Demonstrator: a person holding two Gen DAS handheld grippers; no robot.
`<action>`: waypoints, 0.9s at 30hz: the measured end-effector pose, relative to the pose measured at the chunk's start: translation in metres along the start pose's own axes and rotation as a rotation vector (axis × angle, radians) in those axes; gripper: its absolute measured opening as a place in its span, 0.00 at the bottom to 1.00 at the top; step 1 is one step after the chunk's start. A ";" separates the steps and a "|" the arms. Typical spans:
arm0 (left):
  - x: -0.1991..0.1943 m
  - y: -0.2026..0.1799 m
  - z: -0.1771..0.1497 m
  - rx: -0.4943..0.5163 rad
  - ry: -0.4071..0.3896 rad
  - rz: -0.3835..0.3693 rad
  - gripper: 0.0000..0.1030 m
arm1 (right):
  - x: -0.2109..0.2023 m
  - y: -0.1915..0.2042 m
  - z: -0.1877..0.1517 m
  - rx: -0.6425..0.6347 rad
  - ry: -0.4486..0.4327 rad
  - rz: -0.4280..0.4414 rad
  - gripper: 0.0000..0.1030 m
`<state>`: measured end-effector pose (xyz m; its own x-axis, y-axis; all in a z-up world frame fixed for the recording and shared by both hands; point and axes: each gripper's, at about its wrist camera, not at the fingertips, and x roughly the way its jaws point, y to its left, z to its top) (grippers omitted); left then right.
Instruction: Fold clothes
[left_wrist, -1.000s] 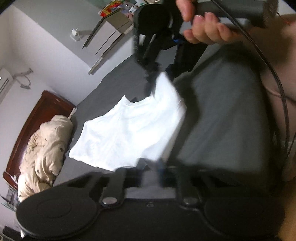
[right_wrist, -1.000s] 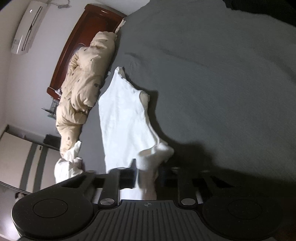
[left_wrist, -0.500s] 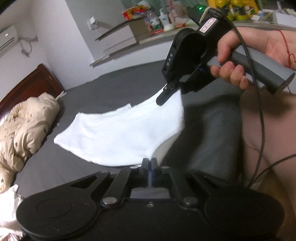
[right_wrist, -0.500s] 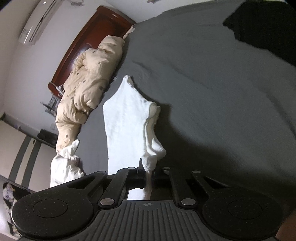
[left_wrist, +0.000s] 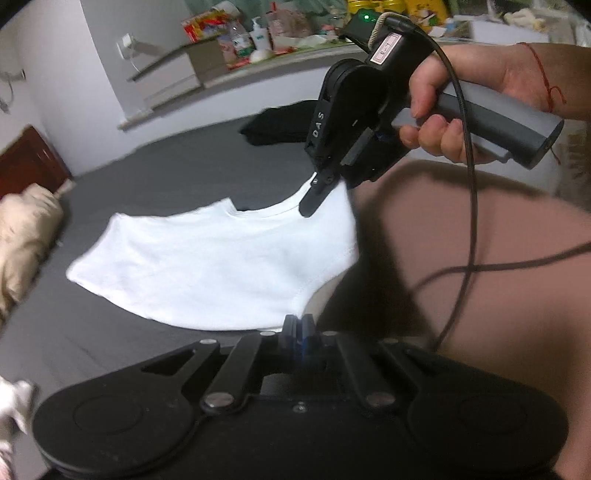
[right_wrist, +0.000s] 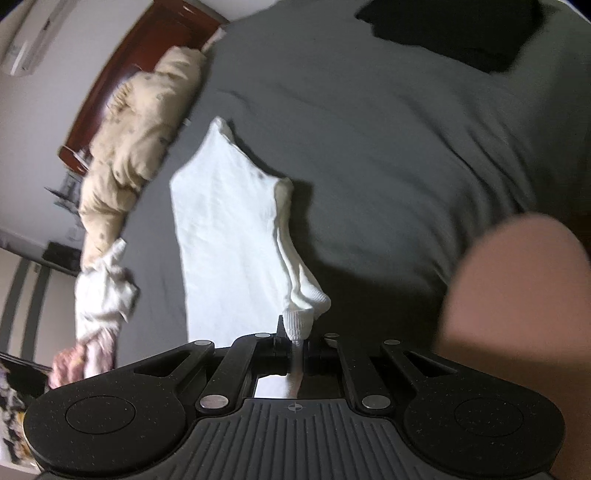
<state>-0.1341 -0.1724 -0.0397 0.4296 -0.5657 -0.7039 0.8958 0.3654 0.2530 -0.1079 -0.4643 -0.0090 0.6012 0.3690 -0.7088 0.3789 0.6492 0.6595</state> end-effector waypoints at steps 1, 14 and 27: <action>0.000 -0.004 -0.003 -0.013 0.004 -0.014 0.03 | -0.002 -0.001 -0.005 -0.008 0.006 -0.015 0.05; -0.011 0.078 0.025 -0.160 -0.074 0.028 0.03 | 0.008 0.035 0.039 0.042 0.011 0.066 0.06; 0.047 0.197 0.022 -0.482 -0.072 0.087 0.03 | 0.081 0.076 0.110 0.137 0.007 0.101 0.06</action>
<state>0.0654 -0.1434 -0.0080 0.5221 -0.5615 -0.6420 0.7088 0.7043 -0.0395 0.0468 -0.4585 0.0111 0.6364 0.4330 -0.6384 0.4096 0.5116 0.7553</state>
